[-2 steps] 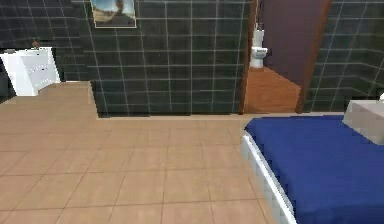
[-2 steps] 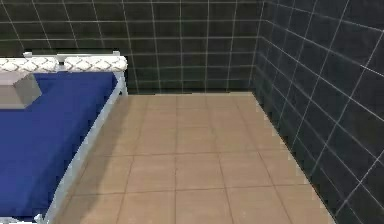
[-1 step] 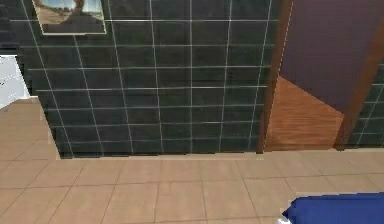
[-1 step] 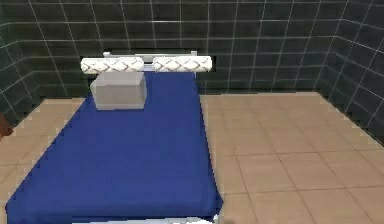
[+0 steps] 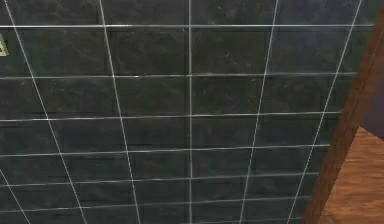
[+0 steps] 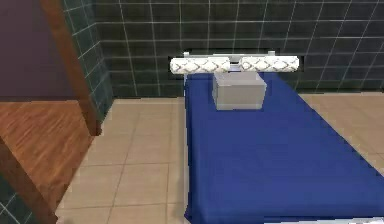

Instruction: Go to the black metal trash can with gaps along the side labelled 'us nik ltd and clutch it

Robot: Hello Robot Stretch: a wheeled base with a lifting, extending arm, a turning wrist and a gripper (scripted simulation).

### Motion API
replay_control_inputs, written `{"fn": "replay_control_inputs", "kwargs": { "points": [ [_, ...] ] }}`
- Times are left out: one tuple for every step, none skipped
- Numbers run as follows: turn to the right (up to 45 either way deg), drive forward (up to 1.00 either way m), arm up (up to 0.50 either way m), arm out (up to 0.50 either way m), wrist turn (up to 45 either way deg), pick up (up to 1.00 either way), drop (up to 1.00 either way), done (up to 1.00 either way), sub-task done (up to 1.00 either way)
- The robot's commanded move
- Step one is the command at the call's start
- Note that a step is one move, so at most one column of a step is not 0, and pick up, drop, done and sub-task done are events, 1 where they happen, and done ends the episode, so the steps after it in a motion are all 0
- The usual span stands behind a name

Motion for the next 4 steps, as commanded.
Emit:
{"fn": "replay_control_inputs", "kwargs": {
  "points": [
    [0.0, 0.15, 0.0, 0.0, 0.0, 0.0, 0.0, 0.0, 0.0],
    [45.0, 0.0, 0.0, 0.0, 0.0, 0.0, 0.0, 0.0, 0.0],
    [24.0, 0.0, 0.0, 0.0, 0.0, 0.0, 0.0, 0.0, 0.0],
    [0.0, 1.0, 0.0, 0.0, 0.0, 0.0, 0.0, 0.0, 0.0]
  ]
}}
